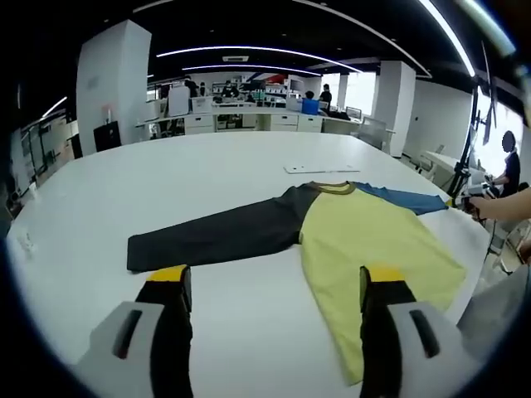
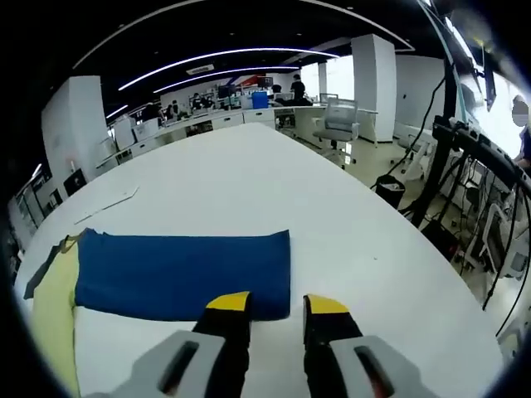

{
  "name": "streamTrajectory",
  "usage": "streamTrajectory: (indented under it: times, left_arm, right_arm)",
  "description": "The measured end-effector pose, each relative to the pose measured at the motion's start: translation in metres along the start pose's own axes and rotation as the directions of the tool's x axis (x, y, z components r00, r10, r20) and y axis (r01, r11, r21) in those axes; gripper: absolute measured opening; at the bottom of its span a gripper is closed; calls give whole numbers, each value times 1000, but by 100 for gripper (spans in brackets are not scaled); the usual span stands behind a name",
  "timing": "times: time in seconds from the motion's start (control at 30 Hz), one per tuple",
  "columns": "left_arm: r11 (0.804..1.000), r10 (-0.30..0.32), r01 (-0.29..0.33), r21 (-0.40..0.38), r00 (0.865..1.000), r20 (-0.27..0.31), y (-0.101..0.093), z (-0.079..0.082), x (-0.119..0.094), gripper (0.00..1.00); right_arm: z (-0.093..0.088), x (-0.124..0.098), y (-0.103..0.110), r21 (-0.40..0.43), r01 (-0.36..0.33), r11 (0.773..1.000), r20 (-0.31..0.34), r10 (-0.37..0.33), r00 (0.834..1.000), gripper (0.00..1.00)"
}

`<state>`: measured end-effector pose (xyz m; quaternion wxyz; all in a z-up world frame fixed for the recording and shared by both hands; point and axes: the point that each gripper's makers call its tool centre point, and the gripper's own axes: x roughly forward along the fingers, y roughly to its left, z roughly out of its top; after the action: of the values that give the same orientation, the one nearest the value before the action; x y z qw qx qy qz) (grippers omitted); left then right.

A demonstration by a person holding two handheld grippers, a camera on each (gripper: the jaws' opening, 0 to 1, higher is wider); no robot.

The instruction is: Fold the garment on the visible template until the final outline fits inside the template.

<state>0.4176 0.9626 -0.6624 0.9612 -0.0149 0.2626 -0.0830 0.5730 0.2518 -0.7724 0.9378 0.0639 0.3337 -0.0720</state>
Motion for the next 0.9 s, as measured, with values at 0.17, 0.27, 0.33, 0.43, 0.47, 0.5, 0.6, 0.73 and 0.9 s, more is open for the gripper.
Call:
streamTrajectory:
  times: [0.17,0.27,0.33,0.43,0.47,0.5,0.6,0.73,0.9]
  left_arm:
    - [1000,-5,5,-4,1000,3,0,-1,-1,80]
    - [1000,-9,10,-6,1000,6,0,-2,-3,80]
    - [1000,-12,12,-12,1000,13,0,-2,-5,80]
    - [1000,-17,18,-24,1000,24,-1,-1,-9,79]
    - [1000,-20,21,-23,1000,24,-2,-1,-10,79]
    - [1000,-25,25,-12,999,23,-4,-2,-12,79]
    - [999,-33,32,22,999,19,-7,-4,-14,77]
    - [998,-57,57,8,998,30,-10,-4,-14,77]
    - [995,-85,82,63,996,37,-14,-1,-14,77]
  right_arm:
    - [0,6,1,22,10,1000,24,-10,1000,8]
    - [-1,3,2,50,15,999,20,-16,1000,0]
    - [5,-2,7,67,16,998,37,-19,999,0]
    - [19,-10,21,57,-7,998,73,3,997,0]
    - [24,-12,28,44,-22,999,75,18,997,0]
    - [28,-15,33,27,-28,999,77,26,997,0]
    - [46,-24,58,34,-81,996,117,76,990,0]
    - [59,-32,91,16,-139,990,131,136,982,0]
    - [78,-43,147,-39,-229,973,145,232,962,0]
